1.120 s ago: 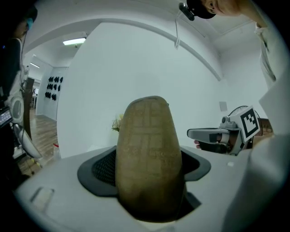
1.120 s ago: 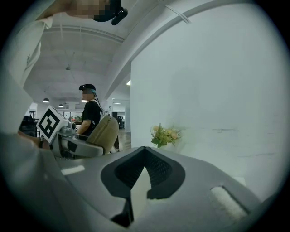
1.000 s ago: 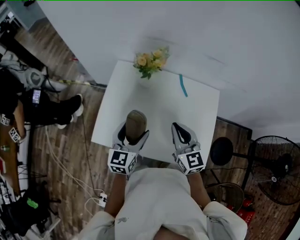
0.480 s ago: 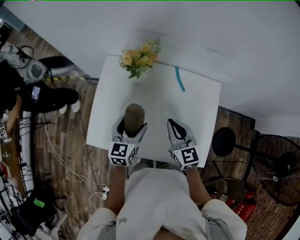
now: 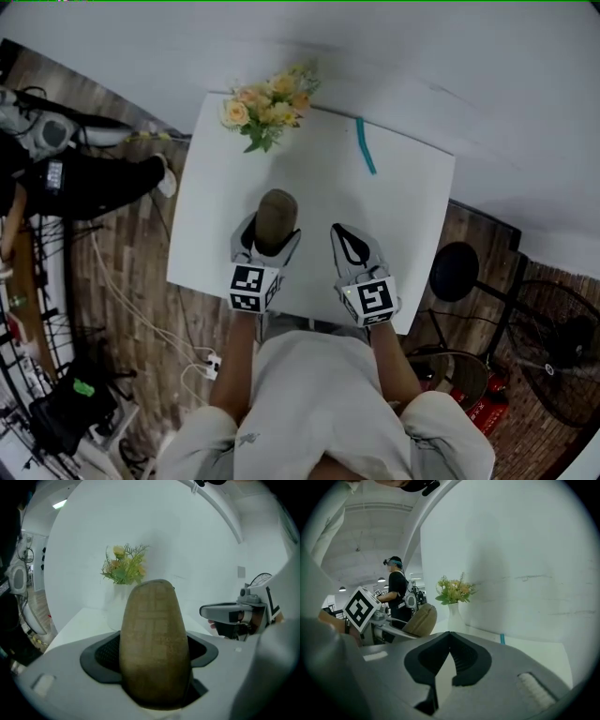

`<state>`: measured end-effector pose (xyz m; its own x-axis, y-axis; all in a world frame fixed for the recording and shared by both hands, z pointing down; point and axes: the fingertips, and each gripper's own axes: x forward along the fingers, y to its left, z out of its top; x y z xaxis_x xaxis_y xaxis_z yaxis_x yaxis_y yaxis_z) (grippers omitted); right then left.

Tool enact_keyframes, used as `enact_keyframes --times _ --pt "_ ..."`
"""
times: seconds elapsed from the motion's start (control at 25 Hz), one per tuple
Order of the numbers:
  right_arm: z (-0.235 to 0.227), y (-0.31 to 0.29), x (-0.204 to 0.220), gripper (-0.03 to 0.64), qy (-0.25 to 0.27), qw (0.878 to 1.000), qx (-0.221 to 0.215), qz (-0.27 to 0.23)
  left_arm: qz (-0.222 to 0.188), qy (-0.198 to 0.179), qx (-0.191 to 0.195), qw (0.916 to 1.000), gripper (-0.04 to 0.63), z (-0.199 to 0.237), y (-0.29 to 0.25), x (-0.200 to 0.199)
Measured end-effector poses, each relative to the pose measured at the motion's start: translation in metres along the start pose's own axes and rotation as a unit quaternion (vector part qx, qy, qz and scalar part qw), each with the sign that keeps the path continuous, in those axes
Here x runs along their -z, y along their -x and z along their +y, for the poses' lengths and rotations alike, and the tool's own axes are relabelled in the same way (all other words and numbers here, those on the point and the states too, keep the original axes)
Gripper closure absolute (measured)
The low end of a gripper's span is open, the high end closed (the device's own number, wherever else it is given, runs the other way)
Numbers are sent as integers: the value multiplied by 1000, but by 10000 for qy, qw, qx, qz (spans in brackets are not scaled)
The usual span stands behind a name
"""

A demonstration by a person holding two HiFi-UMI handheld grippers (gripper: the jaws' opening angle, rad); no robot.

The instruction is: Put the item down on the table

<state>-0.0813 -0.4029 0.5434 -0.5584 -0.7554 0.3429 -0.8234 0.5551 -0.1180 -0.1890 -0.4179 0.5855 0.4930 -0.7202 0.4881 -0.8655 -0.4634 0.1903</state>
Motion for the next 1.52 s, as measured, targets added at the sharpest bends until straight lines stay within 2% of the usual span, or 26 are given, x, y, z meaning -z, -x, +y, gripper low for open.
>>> enact_keyframes --times 0.64,1.52 --pt "-28 -29 51 614 -349 9979 45 547 1073 -4 -56 9942 187 12 -69 64" --pt "-27 -46 70 612 -451 9954 57 844 1566 -102 -170 9875 179 18 -96 95"
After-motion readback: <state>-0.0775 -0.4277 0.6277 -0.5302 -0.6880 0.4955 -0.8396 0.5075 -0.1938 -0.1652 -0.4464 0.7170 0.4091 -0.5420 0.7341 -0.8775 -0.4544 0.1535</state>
